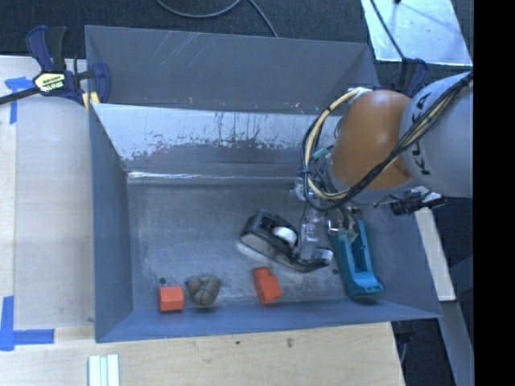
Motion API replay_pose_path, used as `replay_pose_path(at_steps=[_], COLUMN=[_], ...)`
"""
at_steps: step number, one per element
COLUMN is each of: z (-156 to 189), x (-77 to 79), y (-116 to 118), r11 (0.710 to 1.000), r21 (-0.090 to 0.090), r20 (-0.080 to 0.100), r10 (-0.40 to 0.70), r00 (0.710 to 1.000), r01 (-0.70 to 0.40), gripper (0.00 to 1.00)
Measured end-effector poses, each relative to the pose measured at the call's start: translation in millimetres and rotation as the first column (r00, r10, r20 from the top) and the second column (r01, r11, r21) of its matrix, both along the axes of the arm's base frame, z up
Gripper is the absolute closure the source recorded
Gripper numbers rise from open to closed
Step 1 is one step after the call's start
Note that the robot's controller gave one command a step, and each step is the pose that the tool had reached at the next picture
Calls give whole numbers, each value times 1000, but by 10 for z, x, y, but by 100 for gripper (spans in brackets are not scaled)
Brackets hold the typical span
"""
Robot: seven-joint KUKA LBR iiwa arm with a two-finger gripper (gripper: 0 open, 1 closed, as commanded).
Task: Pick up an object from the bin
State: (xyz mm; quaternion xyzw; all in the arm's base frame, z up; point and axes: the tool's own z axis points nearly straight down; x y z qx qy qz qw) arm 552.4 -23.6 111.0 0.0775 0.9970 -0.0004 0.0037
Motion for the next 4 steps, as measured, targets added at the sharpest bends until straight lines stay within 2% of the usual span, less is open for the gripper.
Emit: replay_pose_path(at_steps=[1, 2, 3, 4], z=[-354, -119, -358, -380], x=[-8, -18, -1, 196], y=[-11, -8, 55, 108], r11=[998, 986, 984, 950], r21=[-3, -4, -14, -10], r20=[-35, -8, -42, -26], r10=[-64, -165, -177, -313], r00=[997, 986, 983, 949], r01=[64, 165, 176, 313], gripper=[0, 0, 0, 100])
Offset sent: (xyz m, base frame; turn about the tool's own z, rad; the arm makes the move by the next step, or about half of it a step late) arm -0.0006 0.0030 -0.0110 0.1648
